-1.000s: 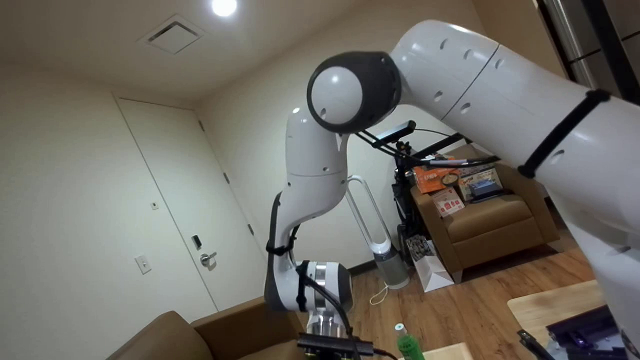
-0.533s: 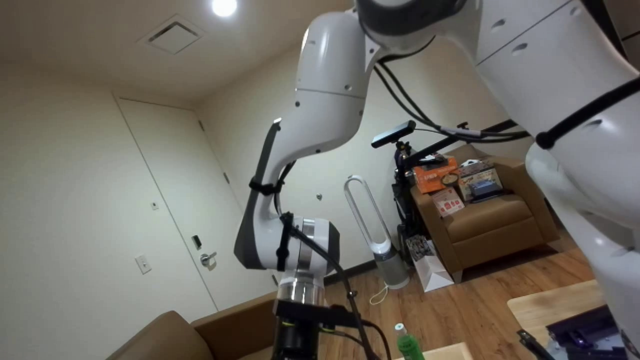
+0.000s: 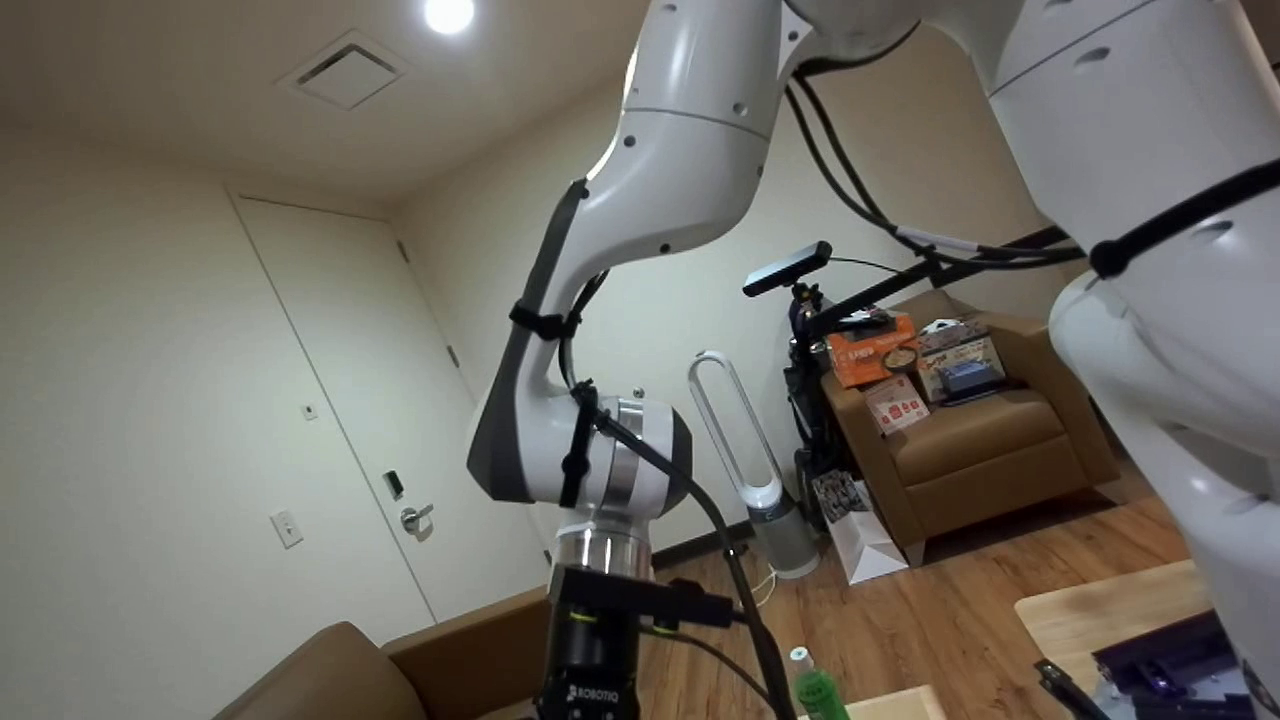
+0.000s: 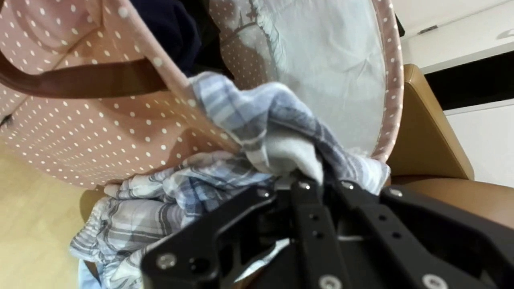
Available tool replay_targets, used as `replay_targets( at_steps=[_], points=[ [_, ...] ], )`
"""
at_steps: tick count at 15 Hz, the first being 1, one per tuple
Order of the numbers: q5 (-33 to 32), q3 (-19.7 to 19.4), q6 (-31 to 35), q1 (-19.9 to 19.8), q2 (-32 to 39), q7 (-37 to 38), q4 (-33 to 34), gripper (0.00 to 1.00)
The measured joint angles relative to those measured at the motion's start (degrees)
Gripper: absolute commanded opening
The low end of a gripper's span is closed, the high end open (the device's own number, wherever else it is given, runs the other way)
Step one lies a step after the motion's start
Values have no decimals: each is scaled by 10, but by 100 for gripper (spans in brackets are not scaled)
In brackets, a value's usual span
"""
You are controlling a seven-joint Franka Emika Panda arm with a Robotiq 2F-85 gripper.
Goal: Move the clothes from the table and put them in the laundry bag
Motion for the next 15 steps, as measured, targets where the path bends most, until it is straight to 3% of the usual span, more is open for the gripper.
replay_targets(
  at_steps=[4,10,11,13,15],
  points=[
    [-41,14,56,-2,-89,9,-2,8],
    [-166,115,88,28,-258,82,-8,8],
    [-189,138,89,38,-275,100,-7,32],
    [-206,166,94,56,-296,129,-7,36],
    [-205,146,91,63,-295,130,-13,50]
  ],
)
